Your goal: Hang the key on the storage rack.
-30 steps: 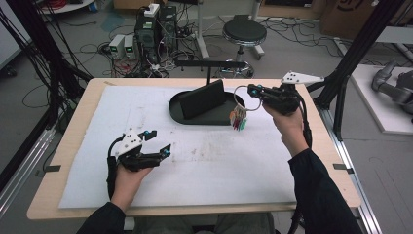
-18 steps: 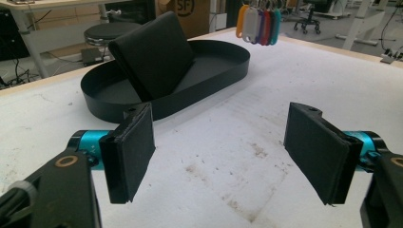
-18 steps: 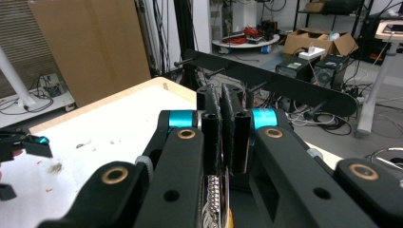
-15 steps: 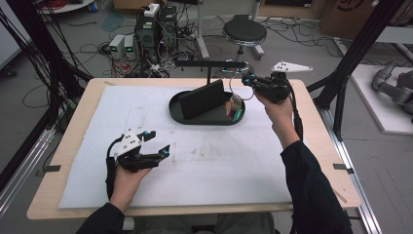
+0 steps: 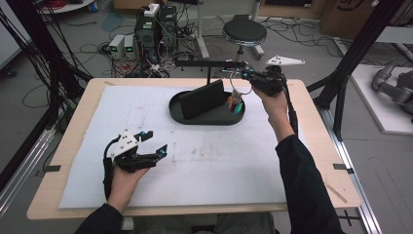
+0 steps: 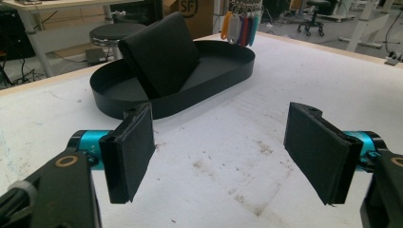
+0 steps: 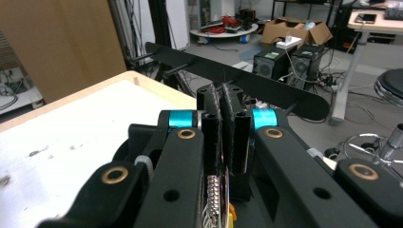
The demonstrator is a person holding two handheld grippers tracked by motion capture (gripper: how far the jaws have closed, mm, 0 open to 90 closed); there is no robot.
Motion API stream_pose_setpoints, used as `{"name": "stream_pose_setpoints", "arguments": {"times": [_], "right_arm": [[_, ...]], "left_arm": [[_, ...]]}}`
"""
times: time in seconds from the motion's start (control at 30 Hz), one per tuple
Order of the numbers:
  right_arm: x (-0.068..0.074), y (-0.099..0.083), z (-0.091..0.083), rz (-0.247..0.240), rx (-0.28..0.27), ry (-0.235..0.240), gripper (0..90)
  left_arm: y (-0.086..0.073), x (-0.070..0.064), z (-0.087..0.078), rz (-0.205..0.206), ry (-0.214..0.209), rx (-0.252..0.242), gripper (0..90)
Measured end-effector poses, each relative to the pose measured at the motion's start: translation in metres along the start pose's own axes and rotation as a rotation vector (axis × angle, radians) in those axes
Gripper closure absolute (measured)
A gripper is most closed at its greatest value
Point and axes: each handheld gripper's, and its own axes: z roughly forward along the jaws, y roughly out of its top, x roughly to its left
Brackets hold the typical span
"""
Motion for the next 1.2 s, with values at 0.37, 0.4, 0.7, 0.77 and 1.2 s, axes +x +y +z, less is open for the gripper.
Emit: {"name": "stream_pose_setpoints", "arguments": {"times": [0.37,0.4,0.7,0.77,1.2], "right_arm": [[-0.017,-0.008,0.014,0.071,-0.015,-0.048,87.8],[-0.017,-0.008,0.014,0.071,-0.015,-0.048,87.8],[-0.024,-0.012,0.024,0.101,-0.012,-0.071,87.8],[-0.025,-0.013,0.025,0.102,-0.011,-0.075,87.8],[-0.036,-0.018,0.03,0.125,-0.012,-0.089,87.7]], "left_arm": [[-0.002,0.001,-0.001,-0.005,0.002,-0.001,25.5],[-0.002,0.001,-0.001,-0.005,0.002,-0.001,25.5],[-0.003,0.002,-0.001,-0.007,0.004,0.001,25.5],[-0.003,0.002,-0.001,-0.005,0.004,0.003,25.4],[-0.004,0.003,-0.002,-0.007,0.006,0.002,25.5]]}}
